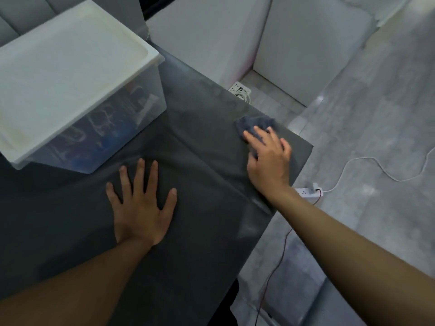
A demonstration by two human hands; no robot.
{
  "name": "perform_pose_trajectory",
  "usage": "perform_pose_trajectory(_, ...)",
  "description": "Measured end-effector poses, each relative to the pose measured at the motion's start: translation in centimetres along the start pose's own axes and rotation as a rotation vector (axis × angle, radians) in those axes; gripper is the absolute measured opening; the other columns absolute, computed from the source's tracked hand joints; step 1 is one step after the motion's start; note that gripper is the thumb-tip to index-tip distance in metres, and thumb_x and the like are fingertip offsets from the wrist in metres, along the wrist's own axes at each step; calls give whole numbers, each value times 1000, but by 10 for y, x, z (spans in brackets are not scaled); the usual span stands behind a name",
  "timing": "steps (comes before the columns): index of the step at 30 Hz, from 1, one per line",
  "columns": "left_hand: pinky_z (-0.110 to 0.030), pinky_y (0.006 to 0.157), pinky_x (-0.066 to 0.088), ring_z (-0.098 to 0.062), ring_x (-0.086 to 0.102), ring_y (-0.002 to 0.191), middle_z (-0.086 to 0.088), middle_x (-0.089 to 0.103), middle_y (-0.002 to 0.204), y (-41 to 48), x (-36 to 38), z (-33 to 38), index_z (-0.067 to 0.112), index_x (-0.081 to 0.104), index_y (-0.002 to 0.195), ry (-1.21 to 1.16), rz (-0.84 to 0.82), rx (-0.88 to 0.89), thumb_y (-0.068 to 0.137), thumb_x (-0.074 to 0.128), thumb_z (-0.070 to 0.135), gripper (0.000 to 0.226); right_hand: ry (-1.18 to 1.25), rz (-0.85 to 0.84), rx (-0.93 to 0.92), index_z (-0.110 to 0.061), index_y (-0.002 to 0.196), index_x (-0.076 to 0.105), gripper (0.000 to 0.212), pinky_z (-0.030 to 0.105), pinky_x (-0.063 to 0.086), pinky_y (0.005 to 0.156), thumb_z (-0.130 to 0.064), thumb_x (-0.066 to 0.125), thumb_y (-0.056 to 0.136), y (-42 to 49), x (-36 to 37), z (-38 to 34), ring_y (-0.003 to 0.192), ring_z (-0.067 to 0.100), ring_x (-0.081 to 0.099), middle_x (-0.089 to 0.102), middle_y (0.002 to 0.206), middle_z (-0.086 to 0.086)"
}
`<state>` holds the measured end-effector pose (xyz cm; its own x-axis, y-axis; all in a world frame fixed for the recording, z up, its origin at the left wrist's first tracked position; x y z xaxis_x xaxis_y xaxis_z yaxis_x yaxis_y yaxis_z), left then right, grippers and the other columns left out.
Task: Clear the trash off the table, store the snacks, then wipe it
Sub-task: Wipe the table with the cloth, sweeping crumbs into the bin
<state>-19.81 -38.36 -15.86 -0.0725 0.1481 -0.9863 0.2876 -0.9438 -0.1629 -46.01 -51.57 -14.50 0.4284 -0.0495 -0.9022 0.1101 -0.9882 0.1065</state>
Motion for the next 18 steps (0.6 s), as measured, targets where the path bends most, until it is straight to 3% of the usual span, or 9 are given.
perform_pose_trajectory(3,-61,119,2,-30,-9,152,3,-1,167,0,0,0,30,1,158,-9,3,-6,91,6,70,78,10,-130,-271,-33,133,62,45,49,18,116,-23,52,90,-22,-5,4,144,21,37,51,147,-6)
perform_pose_trajectory(5,-61,119,3,-29,-9,152,3,-1,166,0,0,0,31,1,158,-5,8,-17,91,5,71,78,-28,-147,-328,-34,131,63,44,51,17,115,-22,55,89,-19,-16,20,143,18,38,52,147,-7)
perform_pose_trajectory(7,-61,119,3,-29,-9,152,4,-1,166,0,0,0,31,1,157,-14,17,-22,90,6,71,78,-73,-101,-191,-35,132,61,44,51,14,116,-20,57,91,-12,-21,36,144,17,36,50,149,-7)
perform_pose_trajectory(10,-61,119,3,-29,-7,152,4,2,166,2,0,0,31,4,158,-41,27,-21,90,10,71,78,-23,35,185,-36,134,58,43,47,8,118,-21,53,94,-12,-21,40,147,15,28,44,152,-7)
perform_pose_trajectory(12,-61,119,3,-29,-7,152,4,2,166,1,0,-1,32,4,157,-45,28,-18,90,10,71,78,-15,74,266,-36,136,58,45,46,11,117,-22,53,93,-27,-14,21,146,16,28,44,153,-7)
perform_pose_trajectory(14,-61,119,1,-29,-7,152,4,3,166,0,1,-2,32,5,157,-56,32,-10,90,12,72,79,-23,26,97,-34,135,59,47,46,17,115,-21,54,91,-51,-5,-7,145,20,33,47,151,-7)
perform_pose_trajectory(18,-56,120,-5,-23,-8,152,6,3,166,0,-1,-7,31,10,157,-129,38,4,86,20,75,84,-11,-213,-449,-30,133,62,46,48,23,113,-24,49,90,-99,-1,-36,143,23,38,51,148,-4)
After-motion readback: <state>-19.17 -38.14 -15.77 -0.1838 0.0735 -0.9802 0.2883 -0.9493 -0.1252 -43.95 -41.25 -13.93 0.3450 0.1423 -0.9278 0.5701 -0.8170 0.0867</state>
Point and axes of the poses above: each hand's wrist, its own y-axis towards the middle knuckle, its own x-axis out of the palm, z = x × y, the point moved 4 cm from there along y, towards the middle knuckle
